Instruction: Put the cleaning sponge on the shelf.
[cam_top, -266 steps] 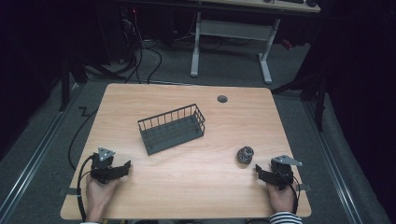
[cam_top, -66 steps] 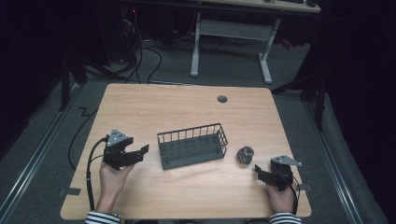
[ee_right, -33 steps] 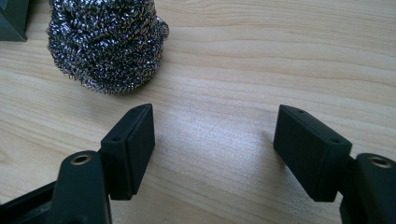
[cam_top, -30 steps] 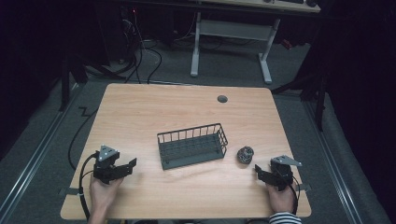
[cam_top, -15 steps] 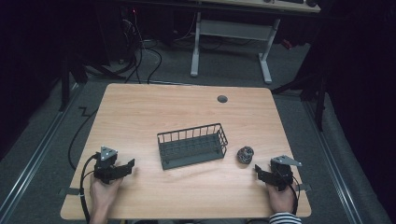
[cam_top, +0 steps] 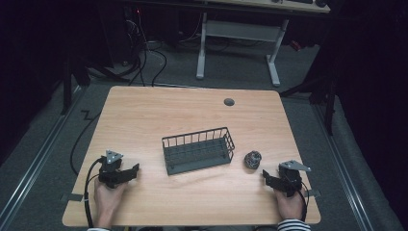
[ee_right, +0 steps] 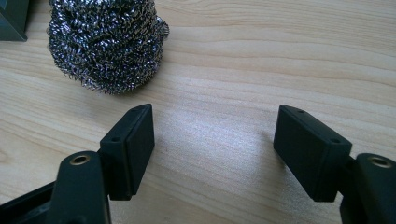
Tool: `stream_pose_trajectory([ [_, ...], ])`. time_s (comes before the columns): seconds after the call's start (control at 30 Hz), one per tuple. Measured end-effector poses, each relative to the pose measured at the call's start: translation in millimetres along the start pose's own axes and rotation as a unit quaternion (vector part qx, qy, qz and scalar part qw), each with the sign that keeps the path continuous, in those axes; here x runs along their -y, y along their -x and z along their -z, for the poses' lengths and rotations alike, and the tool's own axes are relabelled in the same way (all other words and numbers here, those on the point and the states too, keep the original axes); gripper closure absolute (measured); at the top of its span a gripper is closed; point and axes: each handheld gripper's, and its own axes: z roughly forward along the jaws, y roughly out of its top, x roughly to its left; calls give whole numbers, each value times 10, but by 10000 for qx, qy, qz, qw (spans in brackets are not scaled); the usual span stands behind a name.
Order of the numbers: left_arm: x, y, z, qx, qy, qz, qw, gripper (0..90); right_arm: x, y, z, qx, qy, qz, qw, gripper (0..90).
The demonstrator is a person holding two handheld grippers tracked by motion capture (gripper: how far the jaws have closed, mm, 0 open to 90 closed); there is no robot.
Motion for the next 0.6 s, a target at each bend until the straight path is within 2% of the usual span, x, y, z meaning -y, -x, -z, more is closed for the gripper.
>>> stream_pose_trajectory([
  [0.2, 16, 31, -22, -134, 44, -163, 9998, 258, 0, 0, 0, 1, 1, 1, 10000, 293],
  [0.6, 22, 26, -22, -127, 68, -161, 9998, 257, 9, -9, 10, -67, -10, 61, 10000, 281],
])
